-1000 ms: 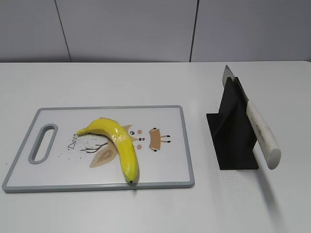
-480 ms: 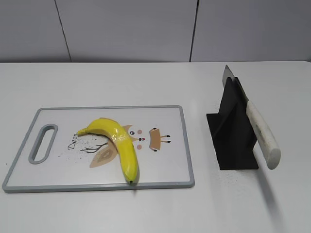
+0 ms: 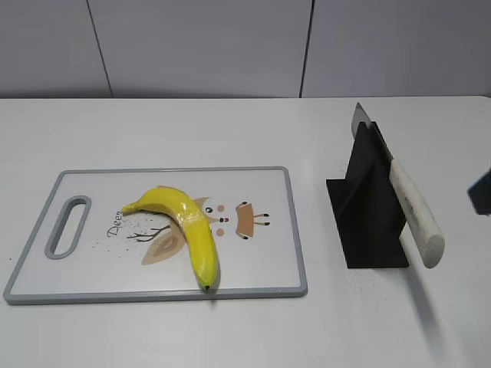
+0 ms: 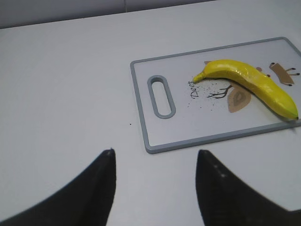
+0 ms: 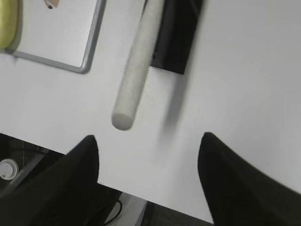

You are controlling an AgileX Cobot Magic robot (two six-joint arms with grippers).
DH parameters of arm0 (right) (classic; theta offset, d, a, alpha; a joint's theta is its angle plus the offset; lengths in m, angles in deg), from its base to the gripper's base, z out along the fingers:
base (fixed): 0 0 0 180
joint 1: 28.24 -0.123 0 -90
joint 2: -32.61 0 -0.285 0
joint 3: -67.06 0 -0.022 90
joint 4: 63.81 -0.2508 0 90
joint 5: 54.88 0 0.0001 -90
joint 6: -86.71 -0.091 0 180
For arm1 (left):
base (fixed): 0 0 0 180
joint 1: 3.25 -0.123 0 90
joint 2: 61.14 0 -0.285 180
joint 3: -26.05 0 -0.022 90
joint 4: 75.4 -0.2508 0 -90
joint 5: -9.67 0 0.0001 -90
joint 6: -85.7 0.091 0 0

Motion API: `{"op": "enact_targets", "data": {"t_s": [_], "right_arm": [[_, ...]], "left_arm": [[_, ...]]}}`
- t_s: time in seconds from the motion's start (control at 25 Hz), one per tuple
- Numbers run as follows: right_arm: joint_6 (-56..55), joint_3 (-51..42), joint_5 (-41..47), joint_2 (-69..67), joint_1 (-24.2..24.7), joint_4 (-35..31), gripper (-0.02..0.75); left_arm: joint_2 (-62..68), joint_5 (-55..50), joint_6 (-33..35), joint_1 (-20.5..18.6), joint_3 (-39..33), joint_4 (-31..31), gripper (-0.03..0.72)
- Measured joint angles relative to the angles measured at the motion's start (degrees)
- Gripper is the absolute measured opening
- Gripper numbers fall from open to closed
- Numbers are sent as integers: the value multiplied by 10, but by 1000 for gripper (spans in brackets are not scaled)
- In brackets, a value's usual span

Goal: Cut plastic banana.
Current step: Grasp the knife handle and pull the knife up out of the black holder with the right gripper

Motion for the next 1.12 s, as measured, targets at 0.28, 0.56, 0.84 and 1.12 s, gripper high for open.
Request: {"op": "enact_targets", "data": {"t_s": [0.28, 0.56, 0.84, 1.12], "right_arm": [[-23, 76, -5, -149, -29, -3, 501], [-35, 95, -6, -258, -29, -7, 501], [-54, 95, -28, -339, -29, -18, 473], [-67, 95, -31, -358, -28, -39, 176]], "left_arm": [[0, 0, 0, 0, 0, 0, 525], [0, 0, 0, 0, 0, 0, 524], [0, 0, 0, 0, 0, 0, 524], [0, 0, 0, 0, 0, 0, 522]]}}
